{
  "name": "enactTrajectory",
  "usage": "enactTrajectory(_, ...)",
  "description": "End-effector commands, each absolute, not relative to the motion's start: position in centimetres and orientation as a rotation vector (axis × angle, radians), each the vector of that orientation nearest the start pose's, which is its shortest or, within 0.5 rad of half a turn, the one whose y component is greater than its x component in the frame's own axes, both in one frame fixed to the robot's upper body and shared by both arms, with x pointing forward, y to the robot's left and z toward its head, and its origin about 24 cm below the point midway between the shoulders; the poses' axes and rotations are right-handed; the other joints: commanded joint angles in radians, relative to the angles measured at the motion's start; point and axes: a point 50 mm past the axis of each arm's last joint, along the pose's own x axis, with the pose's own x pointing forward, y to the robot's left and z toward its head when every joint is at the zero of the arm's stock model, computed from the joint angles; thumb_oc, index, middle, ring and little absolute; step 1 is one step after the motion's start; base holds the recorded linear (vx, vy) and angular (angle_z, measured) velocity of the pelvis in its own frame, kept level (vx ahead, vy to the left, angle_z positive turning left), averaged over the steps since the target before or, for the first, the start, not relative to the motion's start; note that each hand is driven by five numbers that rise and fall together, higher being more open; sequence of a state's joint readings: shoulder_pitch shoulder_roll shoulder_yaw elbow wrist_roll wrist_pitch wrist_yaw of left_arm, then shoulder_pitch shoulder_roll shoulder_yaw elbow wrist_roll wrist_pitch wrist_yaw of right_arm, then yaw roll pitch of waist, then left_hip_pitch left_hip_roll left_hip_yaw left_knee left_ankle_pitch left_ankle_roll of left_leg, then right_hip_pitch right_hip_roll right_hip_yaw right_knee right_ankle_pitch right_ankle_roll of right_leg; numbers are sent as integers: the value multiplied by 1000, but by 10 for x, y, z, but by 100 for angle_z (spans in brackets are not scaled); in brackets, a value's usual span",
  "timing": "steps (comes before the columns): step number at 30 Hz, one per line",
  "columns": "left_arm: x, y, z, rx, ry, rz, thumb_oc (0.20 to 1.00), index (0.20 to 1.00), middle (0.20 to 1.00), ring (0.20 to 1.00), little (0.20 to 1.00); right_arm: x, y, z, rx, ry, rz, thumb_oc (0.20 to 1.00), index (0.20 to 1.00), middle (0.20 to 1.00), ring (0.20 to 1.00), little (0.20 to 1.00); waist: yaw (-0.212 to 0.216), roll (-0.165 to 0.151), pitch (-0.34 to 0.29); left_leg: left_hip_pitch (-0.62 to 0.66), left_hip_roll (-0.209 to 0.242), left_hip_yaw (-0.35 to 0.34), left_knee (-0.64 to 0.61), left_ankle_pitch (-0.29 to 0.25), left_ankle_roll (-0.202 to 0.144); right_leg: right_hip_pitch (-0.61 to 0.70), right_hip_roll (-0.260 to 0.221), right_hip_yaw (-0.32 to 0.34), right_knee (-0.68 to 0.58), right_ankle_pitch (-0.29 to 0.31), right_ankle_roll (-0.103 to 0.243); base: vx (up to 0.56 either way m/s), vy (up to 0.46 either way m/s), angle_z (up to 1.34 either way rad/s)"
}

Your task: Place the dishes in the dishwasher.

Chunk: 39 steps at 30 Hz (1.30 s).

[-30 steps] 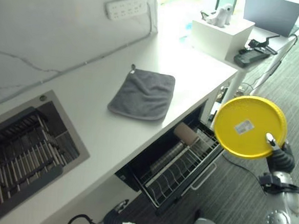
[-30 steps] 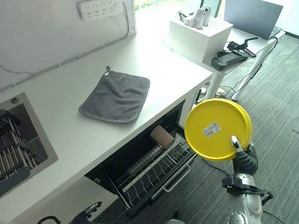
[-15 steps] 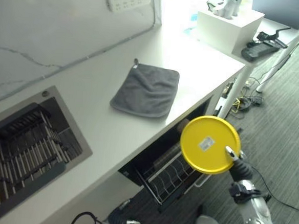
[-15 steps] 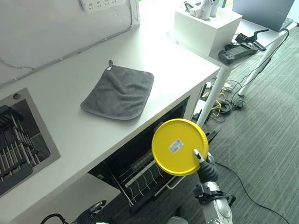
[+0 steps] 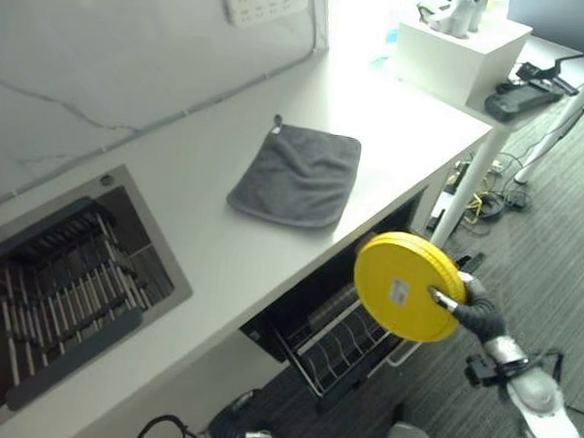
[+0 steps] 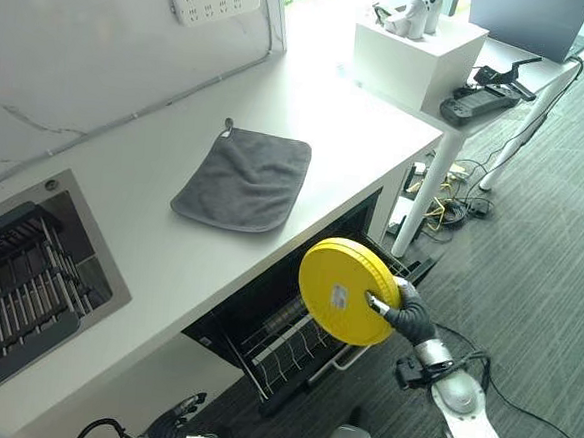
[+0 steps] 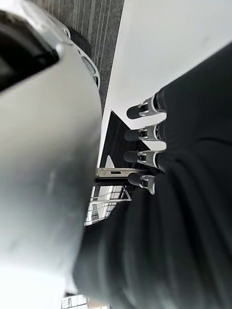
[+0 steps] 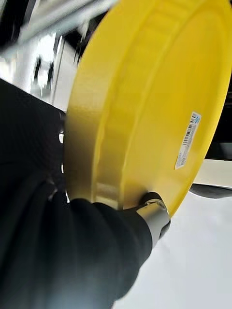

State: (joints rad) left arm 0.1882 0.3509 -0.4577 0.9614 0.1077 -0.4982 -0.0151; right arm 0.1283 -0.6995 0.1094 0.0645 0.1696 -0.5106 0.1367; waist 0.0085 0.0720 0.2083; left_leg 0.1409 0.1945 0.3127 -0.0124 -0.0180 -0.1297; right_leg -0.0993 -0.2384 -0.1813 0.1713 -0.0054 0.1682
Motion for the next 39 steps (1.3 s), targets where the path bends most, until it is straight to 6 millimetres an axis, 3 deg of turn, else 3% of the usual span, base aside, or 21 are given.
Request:
enactTrajectory(1, 88, 222, -128, 527, 695, -451, 1000, 1000, 1000, 1000, 1000, 225, -220, 135, -584, -639, 371, 200, 200, 200, 200, 200, 27, -54, -10, -124, -4, -86, 122, -15, 26, 108, -41, -90, 83, -138, 11, 15, -47, 1)
enactTrajectory(7, 87, 228, -127, 567, 695, -482, 1000, 1000, 1000, 1000, 1000, 226, -218, 157, -943, -777, 423, 200, 200, 200, 200, 200, 48, -63, -8, -127, -4, -98, 133, -23, 27, 109, -36, -93, 91, -141, 9, 15, -42, 1)
enactTrajectory(18, 93, 235, -121, 616, 676, -529, 1000, 1000, 1000, 1000, 1000, 223, -194, 175, -1229, -874, 680, 200, 200, 200, 200, 200, 80, -66, 0, -125, -11, -124, 139, -26, 25, 118, -31, -110, 107, -150, 0, 16, -11, 5)
enactTrajectory(29, 90, 230, -123, 653, 679, -610, 1000, 1000, 1000, 1000, 1000, 236, -165, 146, -1387, -965, 838, 200, 200, 200, 200, 200, 135, -56, 2, -117, -29, -149, 140, -33, 29, 139, -28, -141, 121, -169, -10, 25, 9, 9)
enactTrajectory(39, 95, 222, -122, 664, 655, -666, 1000, 1000, 1000, 1000, 1000, 250, -161, 114, -1449, -948, 839, 200, 200, 200, 200, 200, 170, -44, 11, -132, -44, -179, 149, -36, 30, 134, -28, -158, 139, -180, -16, 12, 15, 7)
